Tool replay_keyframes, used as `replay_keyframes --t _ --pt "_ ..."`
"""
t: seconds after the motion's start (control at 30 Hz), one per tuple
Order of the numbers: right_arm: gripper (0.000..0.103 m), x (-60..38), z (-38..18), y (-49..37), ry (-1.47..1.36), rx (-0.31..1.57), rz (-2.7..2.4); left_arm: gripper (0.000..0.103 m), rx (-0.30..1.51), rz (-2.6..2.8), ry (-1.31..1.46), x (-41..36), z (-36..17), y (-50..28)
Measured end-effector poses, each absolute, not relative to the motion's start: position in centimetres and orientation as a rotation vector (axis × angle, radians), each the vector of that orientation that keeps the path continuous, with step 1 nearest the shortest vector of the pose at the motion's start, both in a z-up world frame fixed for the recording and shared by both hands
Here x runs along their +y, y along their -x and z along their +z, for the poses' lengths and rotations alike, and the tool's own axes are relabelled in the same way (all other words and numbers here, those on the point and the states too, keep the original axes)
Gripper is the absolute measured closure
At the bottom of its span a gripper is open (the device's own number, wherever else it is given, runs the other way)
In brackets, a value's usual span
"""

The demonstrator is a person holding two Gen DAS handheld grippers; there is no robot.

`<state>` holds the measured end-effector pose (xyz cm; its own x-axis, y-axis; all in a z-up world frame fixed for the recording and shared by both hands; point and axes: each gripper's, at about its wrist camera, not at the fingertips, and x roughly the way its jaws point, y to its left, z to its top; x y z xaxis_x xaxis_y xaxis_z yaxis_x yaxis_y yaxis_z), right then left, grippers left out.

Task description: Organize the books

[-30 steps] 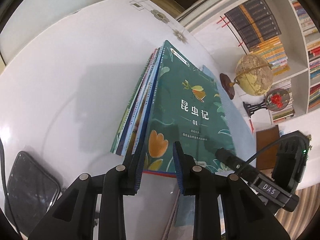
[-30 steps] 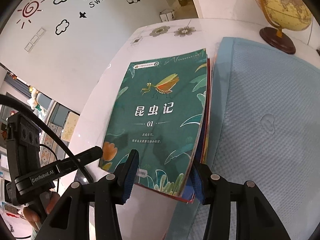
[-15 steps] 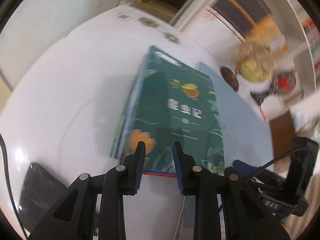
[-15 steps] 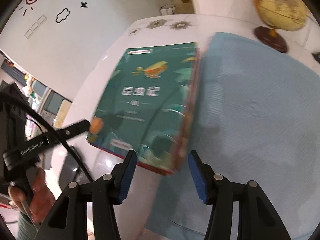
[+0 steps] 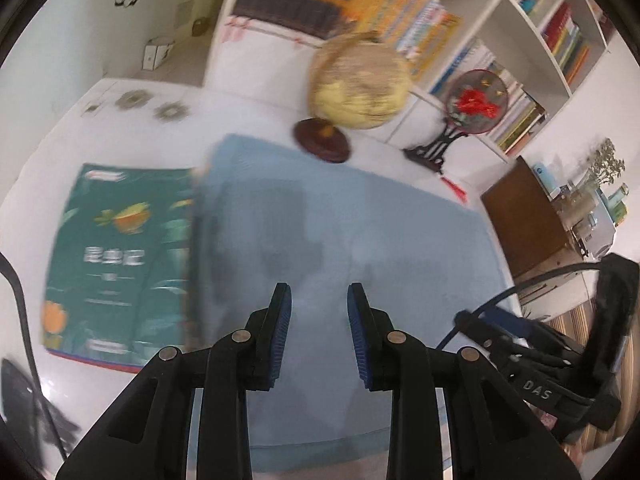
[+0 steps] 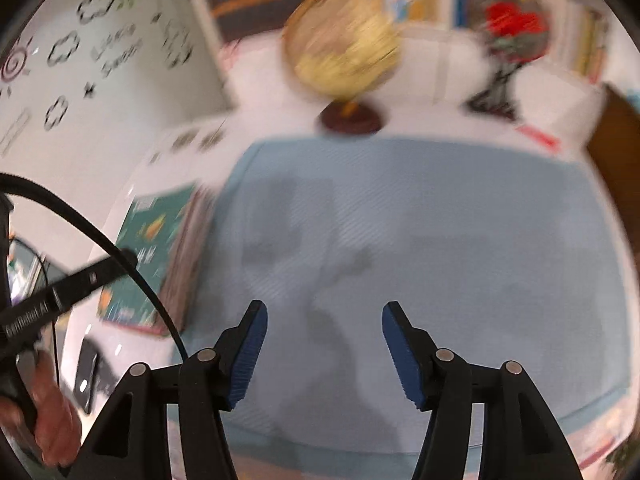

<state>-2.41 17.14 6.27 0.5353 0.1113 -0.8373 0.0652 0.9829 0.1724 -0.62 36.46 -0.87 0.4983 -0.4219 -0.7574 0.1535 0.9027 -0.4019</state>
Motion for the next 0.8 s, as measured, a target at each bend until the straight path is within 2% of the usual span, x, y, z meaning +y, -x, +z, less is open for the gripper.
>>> replay_keyframes --t 0.07,0.1,0.2,0.3,0.4,0.47,0.53,0.57,0.8 --pt "0.021 14.9 8.0 3.2 -0.160 0.937 -0.037 0.077 0.986 -0.339 0.314 33.3 0.3 0.9" --pt "0.019 13.6 9.1 3.6 -0.135 0.886 -0.071 0.077 0.982 -0.337 0.333 31.8 0.7 1.2" --pt "0.014 10.8 11.0 4.3 -0.059 0.803 -0.139 0.077 0.986 -0.356 0.345 27.2 1.7 2.1" --pt "0.013 8.4 11.7 4.2 -0.038 0.796 -0.143 0.076 0.972 -0.357 0.282 23.0 2.6 2.6" --pt "0.013 5.9 11.5 4.0 -0.087 0.818 -0.110 0.070 0.957 -0.324 0.236 20.0 3.1 3.3" --pt "0.013 4.7 10.7 3.9 -0.104 0.825 -0.110 0.060 0.965 -0.295 0.226 18.6 2.7 3.8" --pt "0.013 3.5 10.2 4.3 -0.114 0.828 -0.114 0.032 0.981 -0.302 0.227 17.8 2.1 4.0" --pt "0.013 2.6 9.9 4.3 -0.119 0.825 -0.119 0.029 0.981 -0.298 0.230 17.3 2.0 4.2" --pt "0.013 -1.7 9.6 4.2 -0.169 0.786 -0.132 0.029 0.925 -0.267 0.140 13.3 2.5 4.4"
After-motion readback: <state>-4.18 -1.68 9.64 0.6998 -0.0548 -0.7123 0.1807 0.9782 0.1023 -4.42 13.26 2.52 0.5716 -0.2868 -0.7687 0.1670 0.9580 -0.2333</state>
